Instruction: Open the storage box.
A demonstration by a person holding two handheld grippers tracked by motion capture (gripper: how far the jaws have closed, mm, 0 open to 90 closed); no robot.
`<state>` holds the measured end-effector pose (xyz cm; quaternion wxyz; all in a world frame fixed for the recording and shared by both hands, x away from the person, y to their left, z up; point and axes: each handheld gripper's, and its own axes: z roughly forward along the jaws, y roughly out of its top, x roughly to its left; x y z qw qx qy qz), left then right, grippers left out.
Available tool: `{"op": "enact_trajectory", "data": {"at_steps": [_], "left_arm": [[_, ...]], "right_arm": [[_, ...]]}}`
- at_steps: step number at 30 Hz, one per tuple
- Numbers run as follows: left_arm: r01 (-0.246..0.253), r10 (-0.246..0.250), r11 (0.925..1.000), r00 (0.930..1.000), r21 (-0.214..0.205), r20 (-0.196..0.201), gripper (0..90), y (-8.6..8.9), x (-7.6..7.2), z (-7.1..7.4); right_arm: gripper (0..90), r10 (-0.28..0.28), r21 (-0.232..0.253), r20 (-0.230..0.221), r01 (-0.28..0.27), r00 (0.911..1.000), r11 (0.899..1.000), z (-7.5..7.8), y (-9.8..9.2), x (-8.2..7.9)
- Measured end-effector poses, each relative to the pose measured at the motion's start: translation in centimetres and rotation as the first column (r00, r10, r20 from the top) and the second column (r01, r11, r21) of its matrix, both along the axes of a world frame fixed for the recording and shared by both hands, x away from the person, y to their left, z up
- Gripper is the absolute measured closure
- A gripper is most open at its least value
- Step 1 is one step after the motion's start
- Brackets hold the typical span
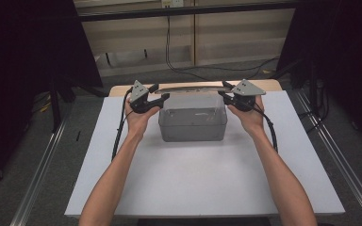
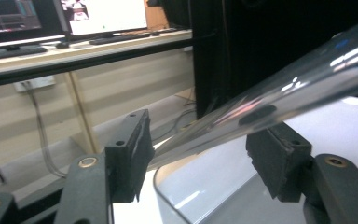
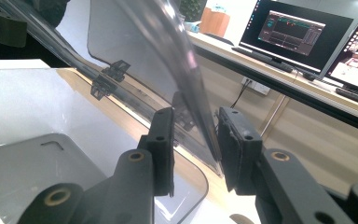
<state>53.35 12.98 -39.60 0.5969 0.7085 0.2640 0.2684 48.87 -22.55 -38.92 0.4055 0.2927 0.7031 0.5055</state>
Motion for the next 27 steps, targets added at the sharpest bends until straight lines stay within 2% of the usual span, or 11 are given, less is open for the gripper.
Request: {"op": "enact_trajectory", "data": {"at_steps": [8,11,14,15,22,23,26,27], "left_arm": [[-0.011,0.01,0.9992,0.9999,0.04,0.012,46.0,-0.1,0.7,-0.2],[-0.01,0.009,0.9992,0.9999,0.04,0.01,46.5,-0.1,0.9,-0.4],[0.004,-0.005,0.9998,0.9999,0.021,0.013,47.6,-0.2,1.1,-0.6],[0.006,-0.006,1.0,0.9998,0.003,0.017,47.6,-0.3,1.1,-0.6],[0.0,-0.001,0.9995,0.9996,0.031,0.03,52.3,-0.4,1.5,-0.4],[-0.006,0.005,0.9998,0.9995,0.021,0.032,52.3,-0.3,1.6,-0.3],[-0.011,0.01,0.9996,0.9996,0.027,0.028,53.2,-0.3,1.9,-0.4],[-0.004,0.003,0.9992,0.9997,0.04,0.024,53.3,-0.4,1.9,-0.4]], "right_arm": [[67.1,0.0,0.004,0.002,0.0,1.0,1.0,0.1,0.0,0.1],[67.2,-0.002,0.01,0.001,0.002,1.0,1.0,0.1,0.0,0.2],[67.6,-0.001,-0.002,0.0,0.001,1.0,1.0,0.4,0.0,0.4],[67.6,-0.001,-0.002,0.0,0.001,1.0,1.0,0.4,0.0,0.4],[68.2,0.0,-0.012,-0.003,0.0,1.0,1.0,0.9,0.0,0.8],[68.2,0.001,-0.009,-0.001,-0.001,1.0,1.0,0.9,0.0,0.8],[68.2,-0.004,-0.003,-0.002,0.004,1.0,1.0,0.9,0.0,0.8],[68.2,-0.004,-0.002,-0.001,0.004,1.0,1.0,0.9,0.0,0.9]]}}
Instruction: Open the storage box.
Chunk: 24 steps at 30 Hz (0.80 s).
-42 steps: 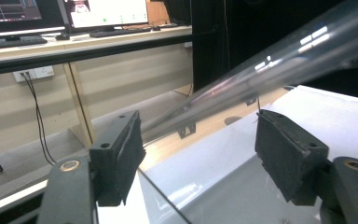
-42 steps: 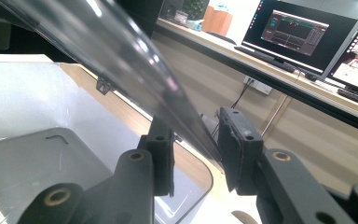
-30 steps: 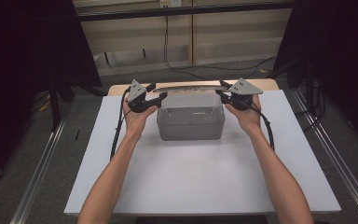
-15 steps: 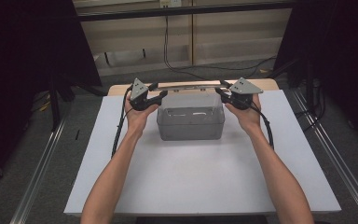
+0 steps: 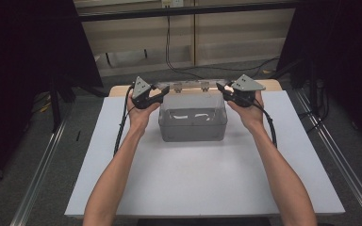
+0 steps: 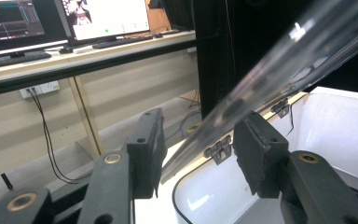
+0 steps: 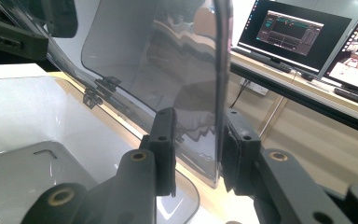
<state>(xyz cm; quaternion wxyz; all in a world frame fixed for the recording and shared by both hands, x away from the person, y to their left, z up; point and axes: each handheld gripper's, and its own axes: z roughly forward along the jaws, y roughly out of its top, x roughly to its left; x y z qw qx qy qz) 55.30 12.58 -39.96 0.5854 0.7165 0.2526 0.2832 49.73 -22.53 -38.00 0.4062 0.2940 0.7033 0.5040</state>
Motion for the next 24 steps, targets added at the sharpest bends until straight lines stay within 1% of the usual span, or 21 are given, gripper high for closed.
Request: {"op": "enact_trajectory", "data": {"at_steps": [2,4,6,9,10,13,14,15,17,18,20,24], "left_arm": [[0.007,-0.007,1.0,0.9999,0.004,0.009,55.6,-0.29,0.02,0.01],[0.005,-0.005,1.0,0.9999,-0.004,0.009,56.1,-0.34,0.06,0.03],[0.003,-0.003,1.0,0.9999,0.007,0.012,56.5,-0.39,0.16,0.02],[0.005,-0.005,1.0,0.9999,0.005,0.011,57.5,-0.25,0.23,0.0],[-0.002,0.002,1.0,1.0,0.01,0.005,57.5,-0.14,0.26,-0.02],[-0.004,0.004,1.0,1.0,-0.005,-0.008,57.5,0.04,0.37,-0.22],[-0.003,0.003,0.9999,1.0,0.011,-0.008,57.5,0.11,0.39,-0.22],[-0.003,0.003,0.9999,1.0,0.011,-0.008,57.7,0.11,0.39,-0.22],[-0.007,0.007,1.0,1.0,0.003,-0.005,60.0,0.1,0.47,-0.25],[-0.007,0.007,0.9999,1.0,-0.014,-0.005,60.0,0.04,0.52,-0.29],[-0.011,0.011,0.9998,0.9999,-0.015,-0.009,64.4,0.34,0.67,-0.35],[-0.013,0.013,0.9999,0.9999,-0.009,0.001,65.7,0.35,0.79,-0.29]], "right_arm": [[68.1,0.0,0.003,-0.002,0.0,1.0,1.0,-0.01,-0.01,0.02],[68.2,0.002,0.0,-0.002,-0.002,1.0,1.0,-0.01,-0.06,0.05],[68.2,0.0,0.007,-0.001,0.0,1.0,1.0,0.0,-0.02,0.08],[68.1,-0.003,0.014,-0.004,0.003,1.0,1.0,0.03,-0.02,0.19],[68.1,-0.003,0.014,-0.004,0.003,1.0,1.0,0.03,-0.02,0.19],[68.3,-0.006,0.016,-0.007,0.006,1.0,1.0,0.22,0.04,0.38],[68.3,-0.006,0.014,-0.004,0.006,1.0,1.0,0.26,0.05,0.44],[68.3,-0.008,0.015,-0.006,0.008,0.9999,1.0,0.29,0.05,0.48],[68.3,-0.008,0.016,-0.007,0.009,0.9999,1.0,0.32,0.01,0.57],[68.3,-0.008,0.016,-0.007,0.009,0.9999,1.0,0.32,0.01,0.57],[68.4,-0.011,0.019,-0.006,0.011,0.9999,1.0,0.38,0.05,0.67],[68.7,-0.008,0.024,-0.007,0.009,0.9999,1.0,0.46,0.02,0.8]]}}
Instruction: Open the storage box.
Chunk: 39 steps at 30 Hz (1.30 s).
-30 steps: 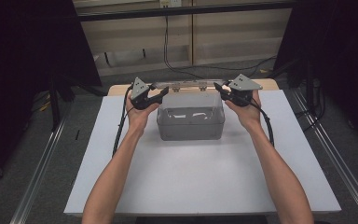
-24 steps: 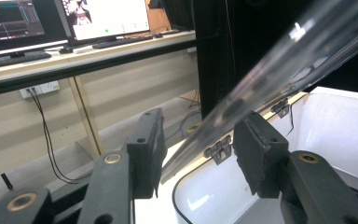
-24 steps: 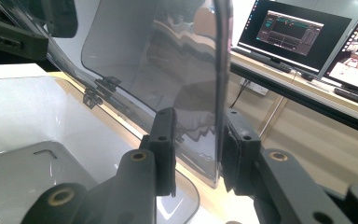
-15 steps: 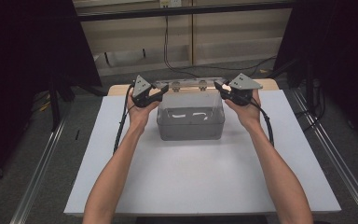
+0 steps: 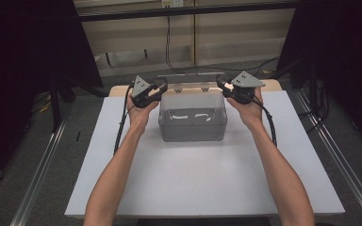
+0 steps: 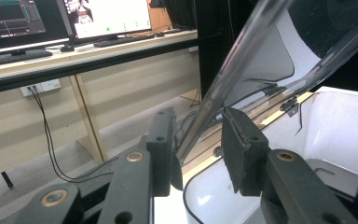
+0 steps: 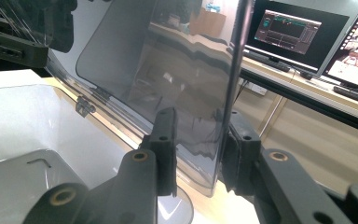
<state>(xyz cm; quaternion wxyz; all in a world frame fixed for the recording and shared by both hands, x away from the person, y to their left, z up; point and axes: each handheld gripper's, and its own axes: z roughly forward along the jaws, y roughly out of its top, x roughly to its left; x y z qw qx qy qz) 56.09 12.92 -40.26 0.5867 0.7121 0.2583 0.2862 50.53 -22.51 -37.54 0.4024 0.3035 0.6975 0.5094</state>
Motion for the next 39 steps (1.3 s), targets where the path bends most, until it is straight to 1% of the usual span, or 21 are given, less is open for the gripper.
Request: {"op": "enact_trajectory", "data": {"at_steps": [7,8,9,10,12,14,15,16,18,20,25,26,29,30,33,37,39], "left_arm": [[0.002,-0.002,1.0,1.0,-0.003,-0.002,66.6,-0.1,0.2,0.2],[0.003,-0.003,1.0,1.0,0.0,-0.001,66.7,-0.1,0.2,0.2],[0.006,-0.006,0.9999,1.0,0.012,0.001,66.8,-0.1,0.2,0.2],[0.007,-0.007,0.9999,1.0,0.012,0.001,66.8,-0.1,0.2,0.3],[0.005,-0.005,0.9999,1.0,0.016,0.0,66.8,-0.1,0.2,0.3],[0.004,-0.004,0.9998,1.0,0.018,-0.002,66.7,-0.1,0.2,0.4],[0.005,-0.005,0.9999,1.0,0.017,-0.008,66.8,-0.2,0.3,0.5],[0.005,-0.005,0.9999,1.0,0.017,-0.008,67.0,-0.2,0.3,0.5],[0.005,-0.004,0.9995,0.9999,0.033,-0.012,67.2,-0.2,0.4,0.7],[0.004,-0.003,0.9997,0.9999,0.025,-0.016,67.2,-0.2,0.4,0.7],[0.005,-0.005,0.9999,0.9997,0.012,-0.024,67.3,-0.2,0.5,0.7],[0.007,-0.006,0.9998,0.9997,0.019,-0.025,67.5,-0.2,0.5,0.7],[0.008,-0.008,0.9998,0.9996,0.018,-0.028,67.5,-0.1,0.5,0.7],[0.008,-0.008,0.9998,0.9996,0.018,-0.028,67.6,-0.1,0.5,0.7],[0.005,-0.005,0.9999,0.9995,0.015,-0.032,67.6,-0.1,0.5,0.7],[0.006,-0.006,0.9999,0.9996,0.016,-0.029,68.5,-0.1,0.7,0.8],[0.006,-0.005,0.9999,0.9996,0.016,-0.028,68.7,0.0,0.8,0.8]], "right_arm": [[69.0,0.007,0.01,0.002,-0.007,1.0,1.0,0.1,-0.2,0.2],[68.9,0.009,0.013,0.001,-0.009,1.0,1.0,0.0,-0.2,0.2],[68.6,0.01,0.013,0.003,-0.01,0.9999,1.0,0.0,-0.3,0.3],[68.1,0.012,0.02,0.002,-0.013,0.9999,1.0,0.0,-0.3,0.3],[65.7,0.016,0.029,-0.001,-0.016,0.9999,0.999,-0.1,-0.4,0.3],[58.4,0.011,0.042,-0.012,-0.01,0.9999,0.999,-0.3,-0.5,0.3],[59.9,0.013,0.045,-0.018,-0.012,0.9998,0.999,-0.4,-0.5,0.3],[59.3,0.019,0.046,-0.022,-0.018,0.9996,0.999,-0.6,-0.7,0.3],[57.8,0.012,0.055,-0.032,-0.01,0.9994,0.998,-0.8,-0.9,0.4],[57.7,0.01,0.061,-0.036,-0.008,0.9993,0.998,-1.0,-1.1,0.6],[59.2,0.01,0.055,-0.048,-0.007,0.9988,0.998,-1.5,-1.1,1.0],[59.4,0.006,0.054,-0.052,-0.003,0.9986,0.999,-1.6,-1.2,1.1],[60.5,-0.006,0.054,-0.054,0.009,0.9985,0.998,-1.9,-1.4,1.5],[60.9,-0.007,0.053,-0.048,0.01,0.9988,0.999,-1.9,-1.5,1.6],[61.3,-0.008,0.056,-0.051,0.011,0.9987,0.998,-1.9,-1.6,1.6],[62.0,-0.008,0.051,-0.072,0.012,0.9974,0.999,-2.6,-1.9,2.0],[62.5,-0.009,0.051,-0.073,0.013,0.9973,0.999,-2.7,-1.9,2.1]]}}
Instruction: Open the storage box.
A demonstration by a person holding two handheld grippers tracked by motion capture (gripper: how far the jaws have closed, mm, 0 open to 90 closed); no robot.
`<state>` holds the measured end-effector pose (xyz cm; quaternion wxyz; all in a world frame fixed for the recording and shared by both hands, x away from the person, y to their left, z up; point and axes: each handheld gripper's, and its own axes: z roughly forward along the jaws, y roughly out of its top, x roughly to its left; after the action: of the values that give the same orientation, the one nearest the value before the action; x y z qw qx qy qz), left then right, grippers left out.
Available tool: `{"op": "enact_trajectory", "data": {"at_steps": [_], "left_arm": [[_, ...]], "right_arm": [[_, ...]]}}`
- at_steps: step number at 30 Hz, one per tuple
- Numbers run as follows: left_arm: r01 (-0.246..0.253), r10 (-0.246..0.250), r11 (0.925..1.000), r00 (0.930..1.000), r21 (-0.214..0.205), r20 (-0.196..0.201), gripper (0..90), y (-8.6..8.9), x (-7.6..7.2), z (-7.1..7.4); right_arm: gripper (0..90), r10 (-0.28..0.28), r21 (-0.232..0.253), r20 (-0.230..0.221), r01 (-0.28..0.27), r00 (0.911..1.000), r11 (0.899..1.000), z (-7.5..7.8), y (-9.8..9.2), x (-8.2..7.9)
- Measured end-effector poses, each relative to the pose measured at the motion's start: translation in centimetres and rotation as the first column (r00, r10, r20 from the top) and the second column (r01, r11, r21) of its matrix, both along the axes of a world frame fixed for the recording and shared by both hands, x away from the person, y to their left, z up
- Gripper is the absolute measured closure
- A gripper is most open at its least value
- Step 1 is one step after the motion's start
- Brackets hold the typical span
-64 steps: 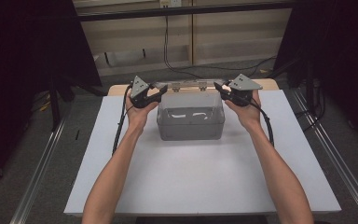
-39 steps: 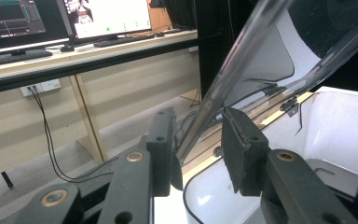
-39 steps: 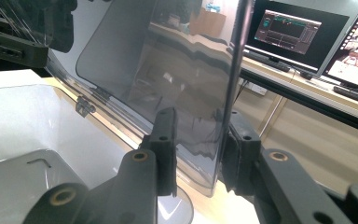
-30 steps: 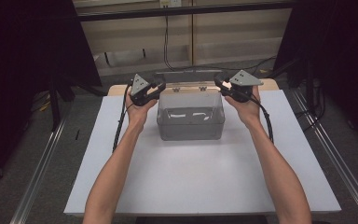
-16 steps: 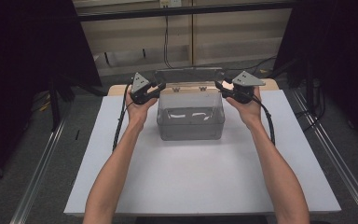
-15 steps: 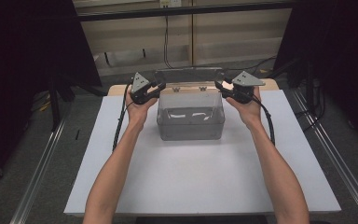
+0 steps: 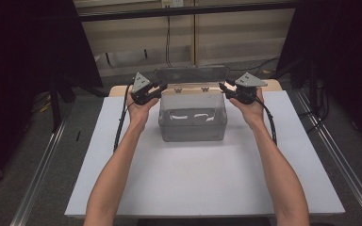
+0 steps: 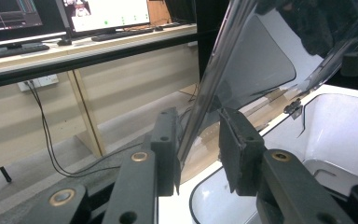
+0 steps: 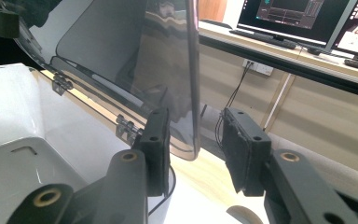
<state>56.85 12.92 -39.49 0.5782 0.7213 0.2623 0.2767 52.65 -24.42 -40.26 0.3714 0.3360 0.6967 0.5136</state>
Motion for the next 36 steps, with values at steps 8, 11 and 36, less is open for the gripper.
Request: {"op": "enact_trajectory", "data": {"at_steps": [8,11,36], "left_arm": [[0.005,-0.005,1.0,1.0,0.001,-0.006,70.5,0.0,0.2,0.1],[0.007,-0.007,1.0,1.0,0.006,-0.005,71.4,0.1,0.4,0.2],[-0.018,0.019,0.9996,0.9998,0.019,-0.01,72.1,0.3,1.0,-0.4]], "right_arm": [[65.4,0.022,0.014,-0.003,-0.022,0.9998,1.0,-0.4,0.5,0.8],[66.4,0.028,0.01,-0.011,-0.027,0.9996,1.0,-0.3,0.7,1.1],[76.8,0.03,0.086,-0.021,-0.028,0.9993,0.996,-0.8,0.3,2.0]]}}
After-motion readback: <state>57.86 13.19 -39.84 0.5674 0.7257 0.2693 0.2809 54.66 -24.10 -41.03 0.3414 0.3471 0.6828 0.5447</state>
